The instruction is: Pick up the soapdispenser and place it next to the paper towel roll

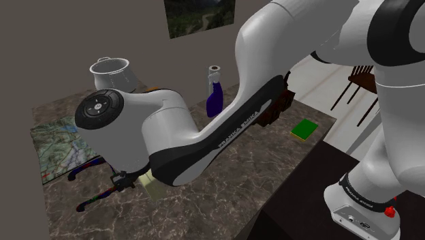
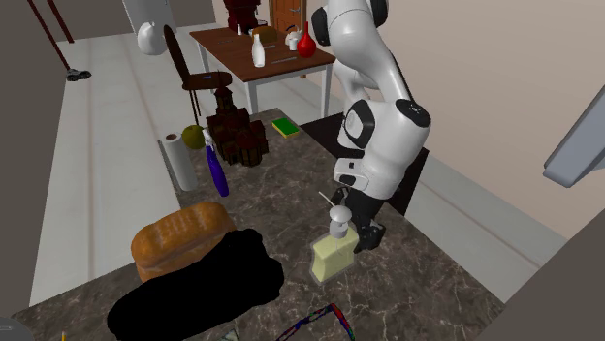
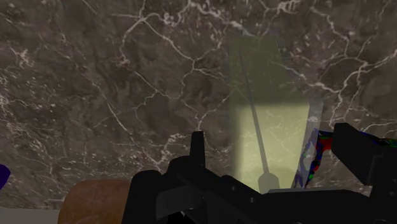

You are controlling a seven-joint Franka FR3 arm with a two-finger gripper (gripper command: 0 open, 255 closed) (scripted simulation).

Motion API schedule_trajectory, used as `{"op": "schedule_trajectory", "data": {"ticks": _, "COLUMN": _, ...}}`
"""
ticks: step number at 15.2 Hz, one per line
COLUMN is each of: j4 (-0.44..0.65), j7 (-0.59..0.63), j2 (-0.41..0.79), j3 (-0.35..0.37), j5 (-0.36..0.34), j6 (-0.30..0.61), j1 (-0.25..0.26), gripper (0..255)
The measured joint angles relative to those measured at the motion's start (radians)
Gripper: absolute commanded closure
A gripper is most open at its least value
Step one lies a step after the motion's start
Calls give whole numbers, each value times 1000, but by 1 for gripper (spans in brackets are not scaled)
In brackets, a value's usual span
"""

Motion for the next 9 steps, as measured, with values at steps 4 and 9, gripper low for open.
{"op": "schedule_trajectory", "data": {"ticks": 4, "j4": 0, "j7": 1, "j2": 2, "j3": -1, "j5": -2, "j6": 2, "j1": 1, "gripper": 0}}
{"op": "schedule_trajectory", "data": {"ticks": 9, "j4": 0, "j7": 1, "j2": 2, "j3": -1, "j5": -2, "j6": 2, "j1": 1, "gripper": 255}}
